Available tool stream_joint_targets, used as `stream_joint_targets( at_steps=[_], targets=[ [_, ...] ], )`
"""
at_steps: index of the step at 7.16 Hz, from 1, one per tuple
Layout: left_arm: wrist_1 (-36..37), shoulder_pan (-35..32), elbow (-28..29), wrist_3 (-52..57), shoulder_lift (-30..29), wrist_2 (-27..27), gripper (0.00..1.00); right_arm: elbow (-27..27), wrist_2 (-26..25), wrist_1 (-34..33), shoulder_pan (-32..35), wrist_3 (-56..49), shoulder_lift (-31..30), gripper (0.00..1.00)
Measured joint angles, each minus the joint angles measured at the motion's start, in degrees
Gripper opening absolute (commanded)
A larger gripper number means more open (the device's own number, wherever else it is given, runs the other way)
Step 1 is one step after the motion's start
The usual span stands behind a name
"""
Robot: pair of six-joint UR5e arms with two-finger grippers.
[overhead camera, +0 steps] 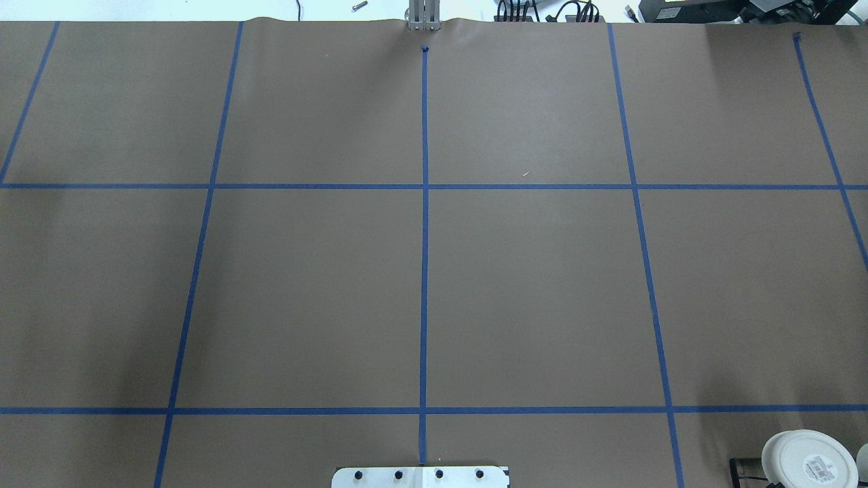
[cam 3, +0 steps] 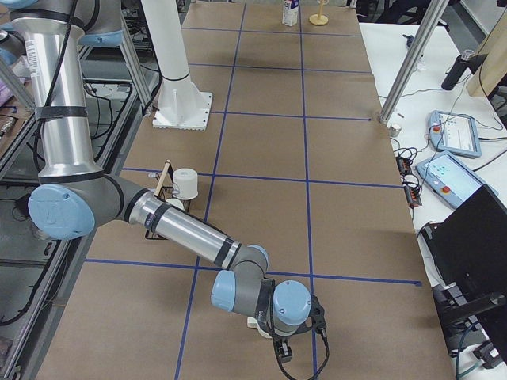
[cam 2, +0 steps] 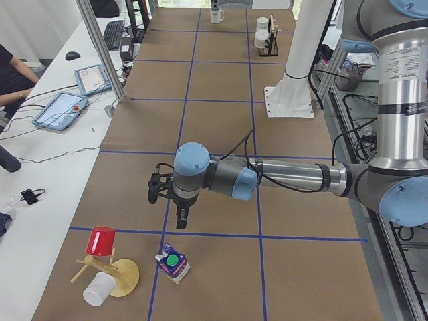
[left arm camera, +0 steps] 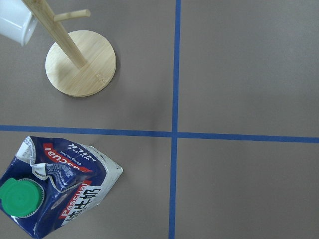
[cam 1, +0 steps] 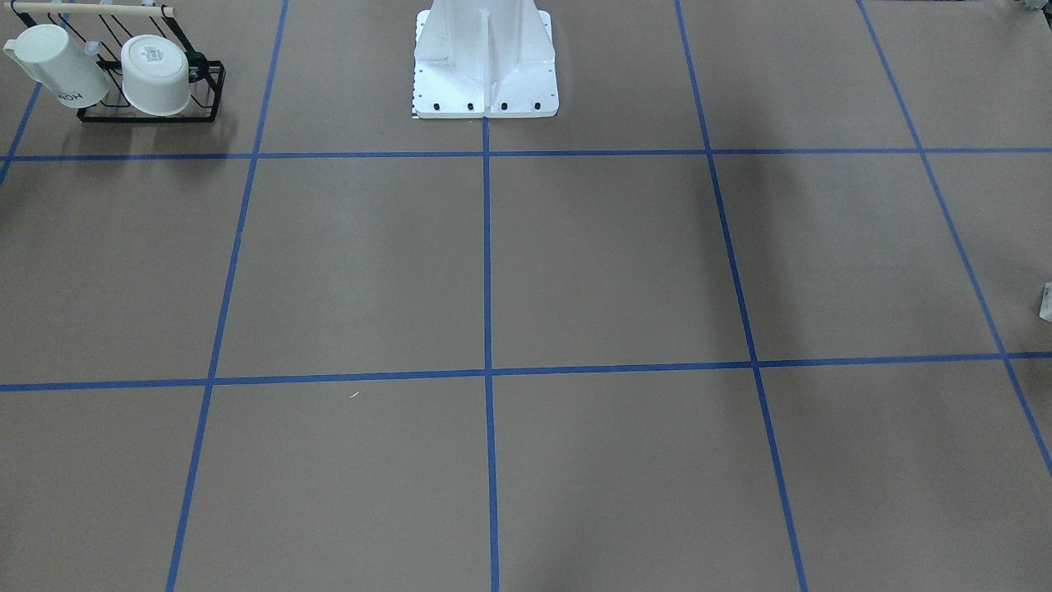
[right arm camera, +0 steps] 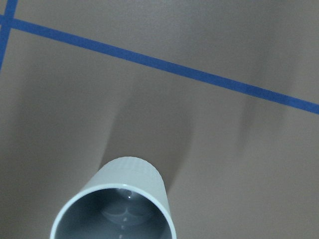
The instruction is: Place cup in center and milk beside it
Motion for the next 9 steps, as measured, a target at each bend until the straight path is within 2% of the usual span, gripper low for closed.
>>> stream_joint_targets(
  at_steps=[5,6,7,8,9],
  targets=[
    [0.0,0.0,0.3,0.0,-0.1,0.1,0.98,-2.8,1.1,1.2,-0.5,0.1,0.3,1.0],
    [0.0,0.0,0.3,0.0,-0.1,0.1,0.98,-3.6,1.8,1.2,-0.8,0.2,0.5,0.92],
    [0.0,0.0,0.4,0.1,-0.1,0.1,0.98,-4.2,2.6,1.3,-1.0,0.2,0.8,0.43],
    [0.0,0.0,0.4,0.1,-0.1,0.1,0.98,-4.6,2.9,1.3,-1.2,0.2,1.0,0.0],
    [0.0,0.0,0.4,0.1,-0.1,0.1,0.98,-4.8,3.1,1.2,-1.3,0.2,1.1,0.0]
  ],
)
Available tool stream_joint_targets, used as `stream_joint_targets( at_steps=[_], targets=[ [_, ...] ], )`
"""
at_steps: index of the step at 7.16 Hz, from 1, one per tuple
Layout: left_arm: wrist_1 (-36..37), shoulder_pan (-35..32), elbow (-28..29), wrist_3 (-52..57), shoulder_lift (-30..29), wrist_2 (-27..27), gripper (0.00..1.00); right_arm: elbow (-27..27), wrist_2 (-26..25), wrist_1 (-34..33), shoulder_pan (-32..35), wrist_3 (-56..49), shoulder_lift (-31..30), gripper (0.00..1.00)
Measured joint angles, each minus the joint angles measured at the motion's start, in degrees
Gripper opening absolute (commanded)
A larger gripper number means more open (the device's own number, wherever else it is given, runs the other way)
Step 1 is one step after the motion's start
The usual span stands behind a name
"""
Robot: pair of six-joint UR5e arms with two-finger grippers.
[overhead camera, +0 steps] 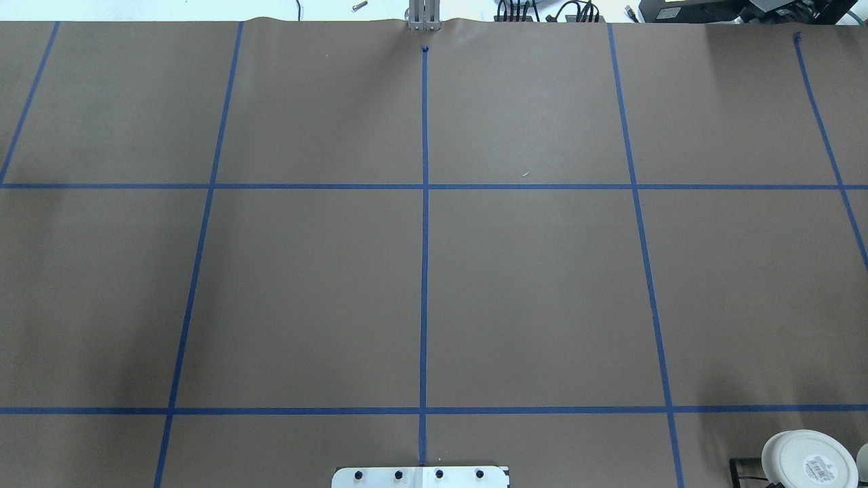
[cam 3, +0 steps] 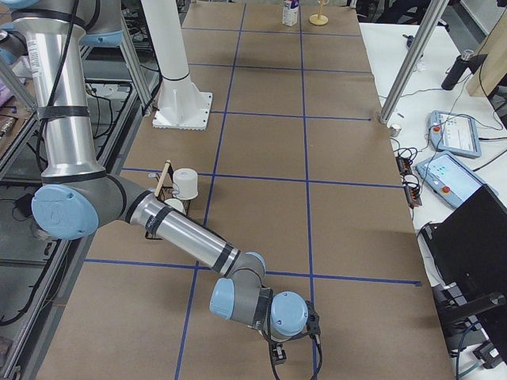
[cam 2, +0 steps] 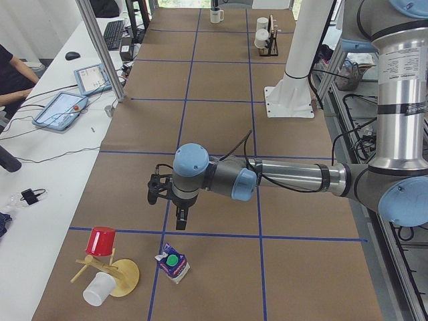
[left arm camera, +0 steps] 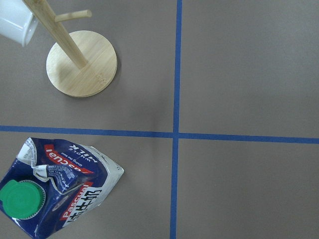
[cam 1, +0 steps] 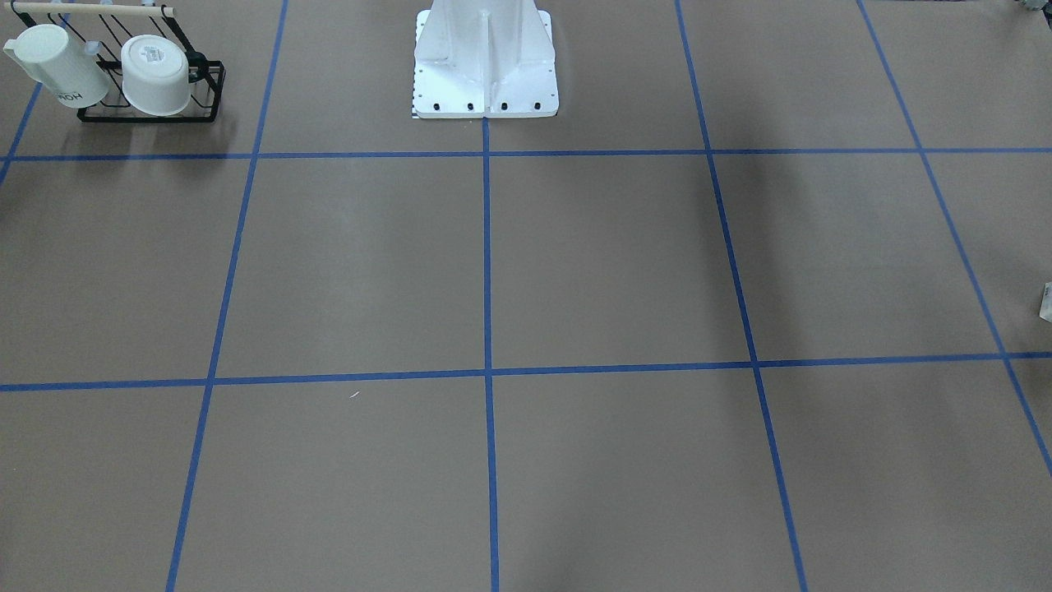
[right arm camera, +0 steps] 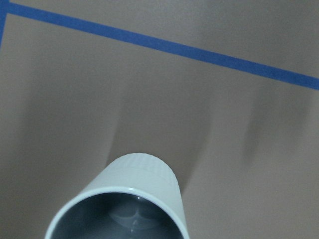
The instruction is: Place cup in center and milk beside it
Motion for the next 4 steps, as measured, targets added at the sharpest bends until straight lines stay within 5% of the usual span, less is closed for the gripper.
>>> stream_joint_targets(
  at_steps=[4],
  targets=[
    [-0.1,0.0,-0.3,-0.1,-0.1,-0.1,0.98,-0.1,0.2,-0.2,-0.7,0.6,0.6,0.0]
  ],
)
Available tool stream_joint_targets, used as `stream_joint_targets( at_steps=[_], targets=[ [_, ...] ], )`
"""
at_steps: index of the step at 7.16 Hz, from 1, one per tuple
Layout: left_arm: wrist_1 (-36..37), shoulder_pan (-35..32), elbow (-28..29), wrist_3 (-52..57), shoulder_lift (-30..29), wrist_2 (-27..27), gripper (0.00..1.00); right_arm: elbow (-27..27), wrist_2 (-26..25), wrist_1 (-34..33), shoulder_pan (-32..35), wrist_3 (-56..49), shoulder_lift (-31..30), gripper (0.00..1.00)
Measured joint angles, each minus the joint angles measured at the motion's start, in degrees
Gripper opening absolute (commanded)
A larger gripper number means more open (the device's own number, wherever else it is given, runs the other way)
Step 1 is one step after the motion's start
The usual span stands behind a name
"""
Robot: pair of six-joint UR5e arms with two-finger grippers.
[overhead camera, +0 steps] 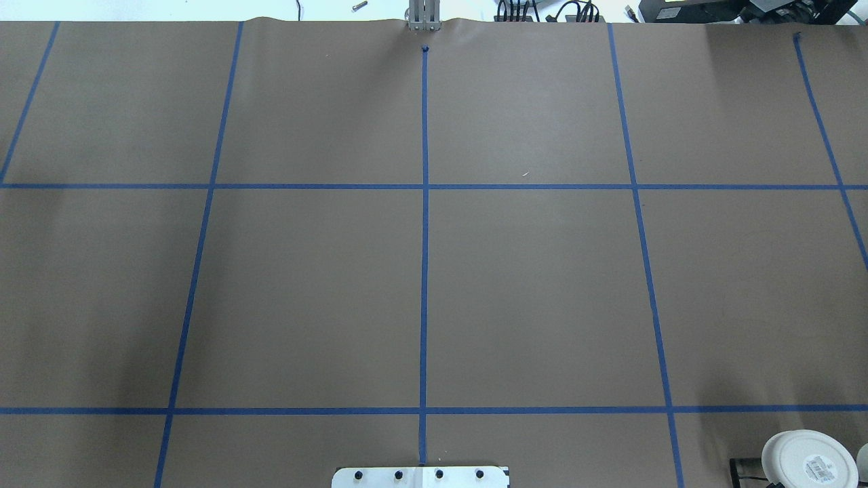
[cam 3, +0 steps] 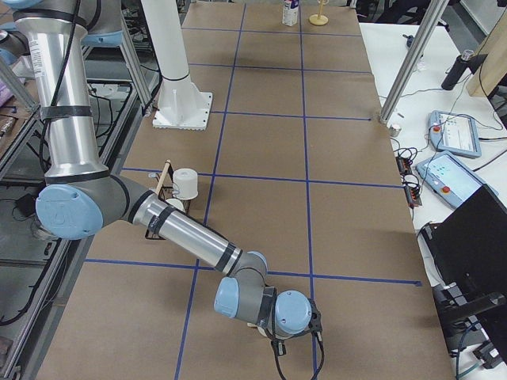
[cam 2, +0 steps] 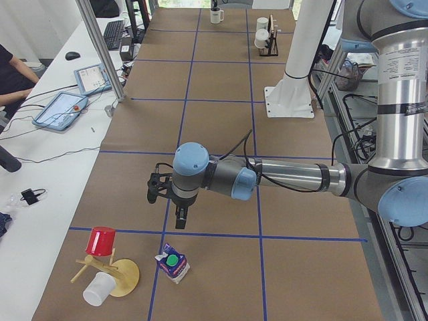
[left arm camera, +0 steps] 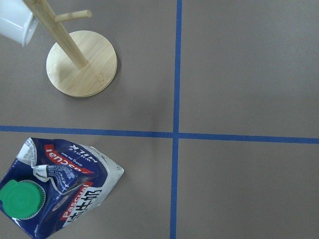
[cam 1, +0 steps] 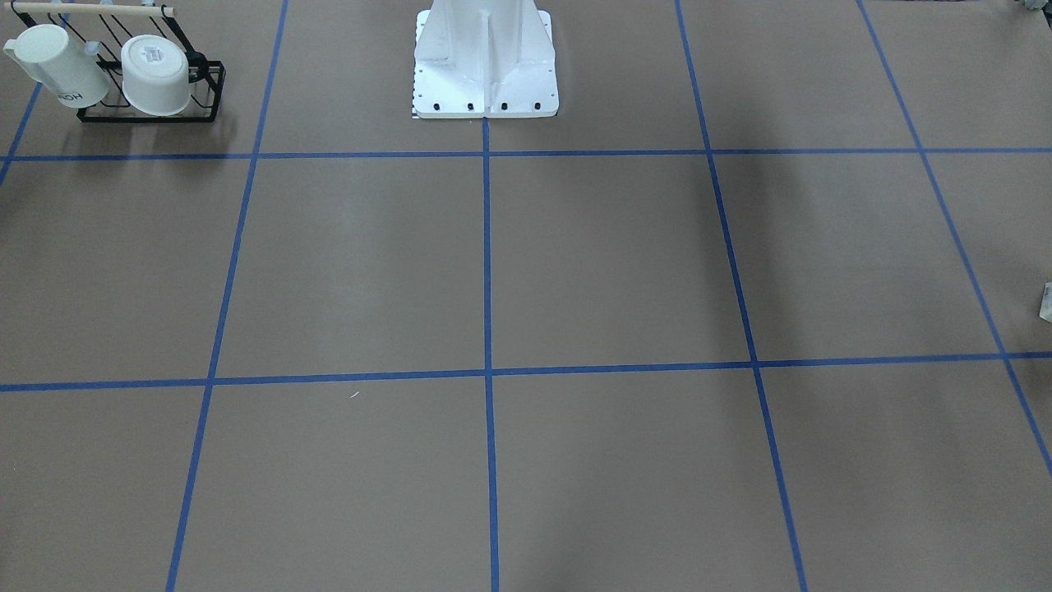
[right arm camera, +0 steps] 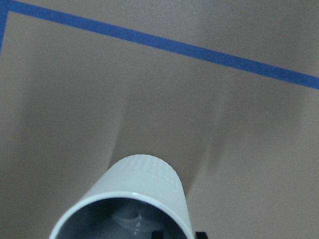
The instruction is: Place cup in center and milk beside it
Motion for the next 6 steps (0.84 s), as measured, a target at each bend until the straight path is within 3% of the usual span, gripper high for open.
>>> stream_joint_targets(
  at_steps=[3,6],
  targets=[
    [0.0,0.0,-0.1,0.0,0.0,0.0,0.98,0.6,7.0,-0.7,0.6,2.3,2.9,0.0],
    [-0.3,0.0,-0.2,0.1,0.0,-0.1,0.98,2.3,9.9,-5.9,1.1,8.3,12.3,0.0]
  ],
)
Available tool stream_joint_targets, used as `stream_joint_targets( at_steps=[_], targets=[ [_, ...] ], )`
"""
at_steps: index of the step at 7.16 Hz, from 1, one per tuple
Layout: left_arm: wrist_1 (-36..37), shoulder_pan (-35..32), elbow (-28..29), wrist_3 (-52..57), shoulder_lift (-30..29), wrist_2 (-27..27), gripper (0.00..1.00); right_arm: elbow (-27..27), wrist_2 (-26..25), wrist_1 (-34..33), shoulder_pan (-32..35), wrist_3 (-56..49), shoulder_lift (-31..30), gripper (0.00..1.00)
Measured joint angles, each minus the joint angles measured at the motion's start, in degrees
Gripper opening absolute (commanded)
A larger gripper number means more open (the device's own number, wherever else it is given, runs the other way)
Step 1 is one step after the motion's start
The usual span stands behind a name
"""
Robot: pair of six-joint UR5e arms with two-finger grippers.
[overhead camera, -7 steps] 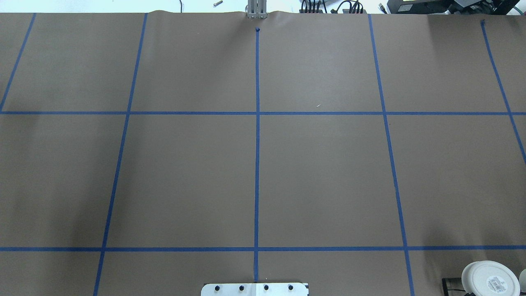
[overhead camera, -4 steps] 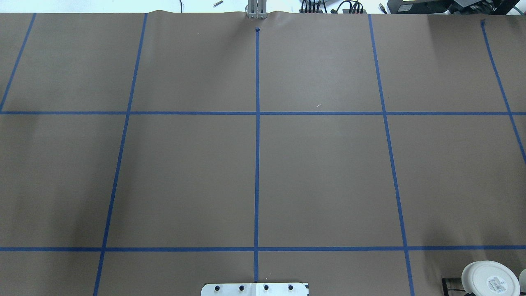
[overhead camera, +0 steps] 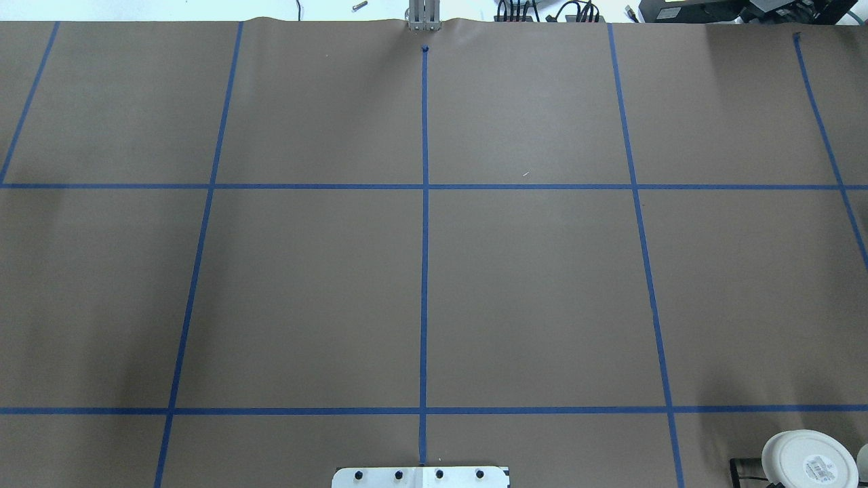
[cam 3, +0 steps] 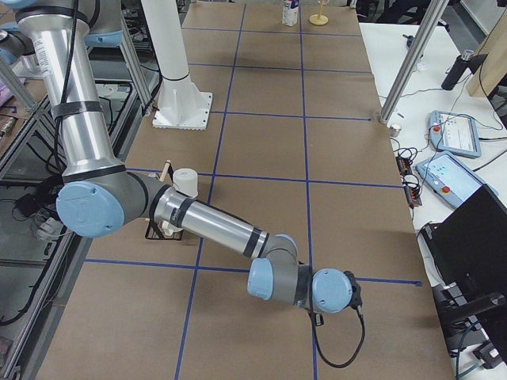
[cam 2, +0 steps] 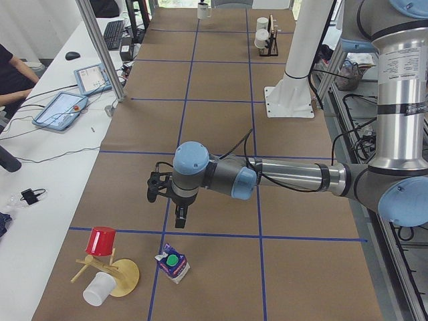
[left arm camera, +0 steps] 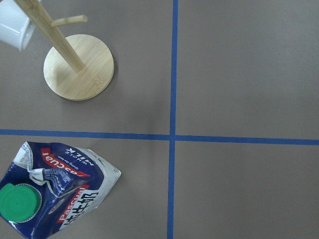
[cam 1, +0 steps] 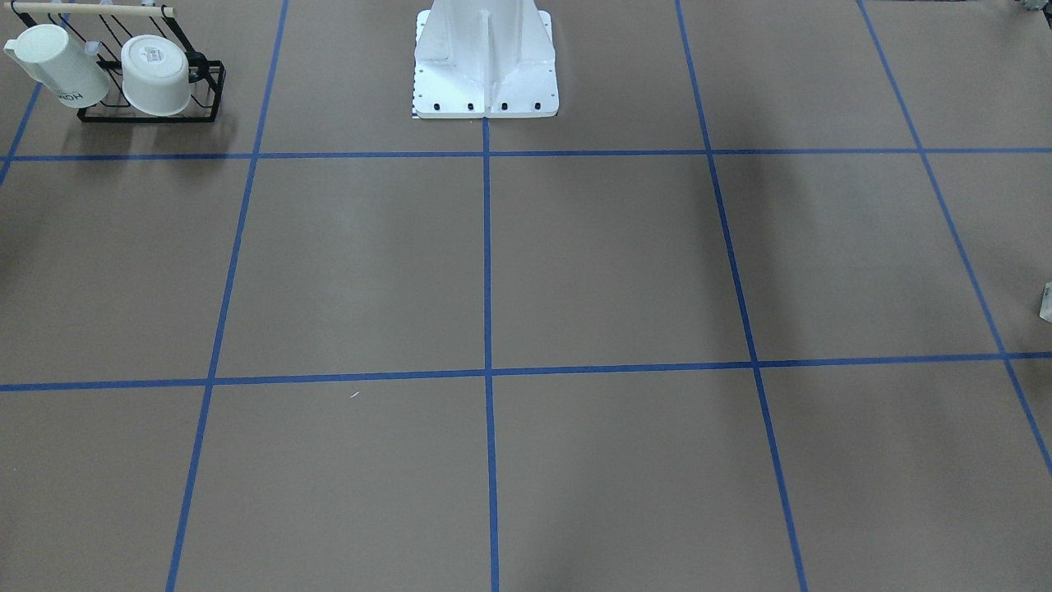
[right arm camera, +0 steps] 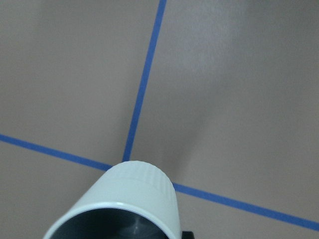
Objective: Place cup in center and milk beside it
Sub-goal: 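Carry the white mug with the right gripper to the table center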
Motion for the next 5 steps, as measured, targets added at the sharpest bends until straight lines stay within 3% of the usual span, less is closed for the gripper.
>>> stream_joint_targets(
  at_steps=[2,5],
  targets=[
    [-0.1,0.0,-0.1,0.0,0.0,-0.1,0.98,8.3,0.1,-1.8,-4.8,17.1,3.7,0.0],
    [0.0,0.0,0.0,0.0,0.0,-0.1,0.98,21.8,-1.4,-1.8,-17.1,56.3,7.9,0.0]
  ],
)
